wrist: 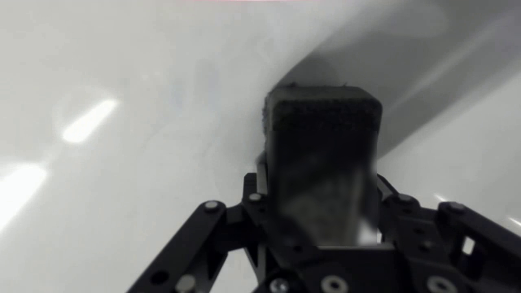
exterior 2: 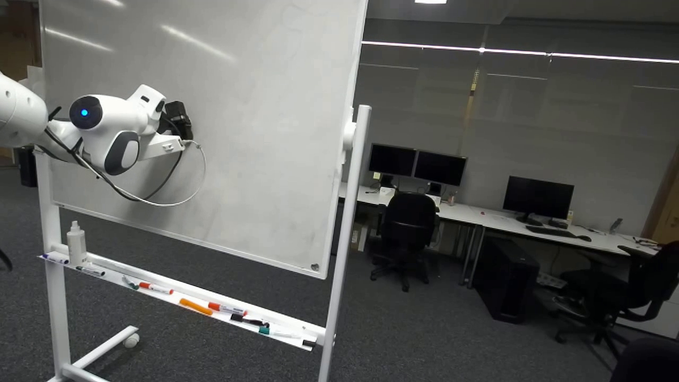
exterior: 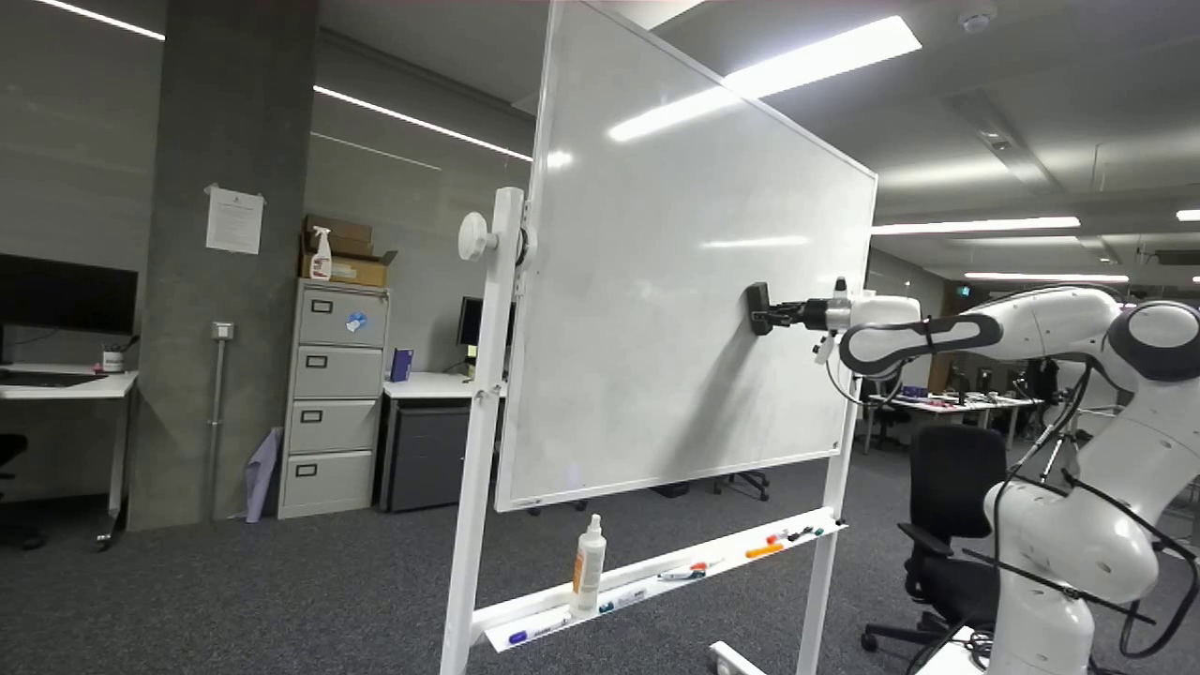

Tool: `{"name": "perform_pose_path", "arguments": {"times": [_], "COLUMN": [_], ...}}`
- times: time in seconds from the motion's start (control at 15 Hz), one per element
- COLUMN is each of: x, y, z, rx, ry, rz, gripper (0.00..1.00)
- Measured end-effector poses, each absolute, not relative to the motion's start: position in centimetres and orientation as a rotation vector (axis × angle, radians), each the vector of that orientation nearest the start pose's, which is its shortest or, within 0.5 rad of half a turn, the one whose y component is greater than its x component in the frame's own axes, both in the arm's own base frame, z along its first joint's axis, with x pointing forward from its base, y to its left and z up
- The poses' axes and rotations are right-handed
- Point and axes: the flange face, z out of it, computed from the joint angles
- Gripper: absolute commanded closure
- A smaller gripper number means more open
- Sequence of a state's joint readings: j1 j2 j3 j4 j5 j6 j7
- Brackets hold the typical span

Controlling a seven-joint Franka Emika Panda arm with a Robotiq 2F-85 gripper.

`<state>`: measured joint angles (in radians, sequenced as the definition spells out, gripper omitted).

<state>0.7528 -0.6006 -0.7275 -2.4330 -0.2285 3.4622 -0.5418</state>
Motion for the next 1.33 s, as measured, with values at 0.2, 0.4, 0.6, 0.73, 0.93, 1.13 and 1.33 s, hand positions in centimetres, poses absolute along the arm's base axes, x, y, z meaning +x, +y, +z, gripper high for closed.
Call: {"name": "perform_pose_path", "arguments": {"times": [0.2,0.4,0.6,0.73,0.93,1.13,1.33], "x": [43.6,43.7,43.7,43.7,43.7,43.7,43.8], "y": [-6.2,-6.5,-6.1,-5.2,-2.3,1.0,2.2], "z": [65.5,66.0,66.4,66.6,66.7,66.1,66.1], "rx": [-2.272,-2.264,-2.248,-2.226,-2.177,-2.137,-2.114], "ry": [-0.604,-0.581,-0.589,-0.611,-0.679,-0.756,-0.785], "rz": [-2.270,-2.282,-2.286,-2.282,-2.260,-2.214,-2.203], "gripper": [0.69,0.69,0.69,0.69,0.69,0.69,0.69]}}
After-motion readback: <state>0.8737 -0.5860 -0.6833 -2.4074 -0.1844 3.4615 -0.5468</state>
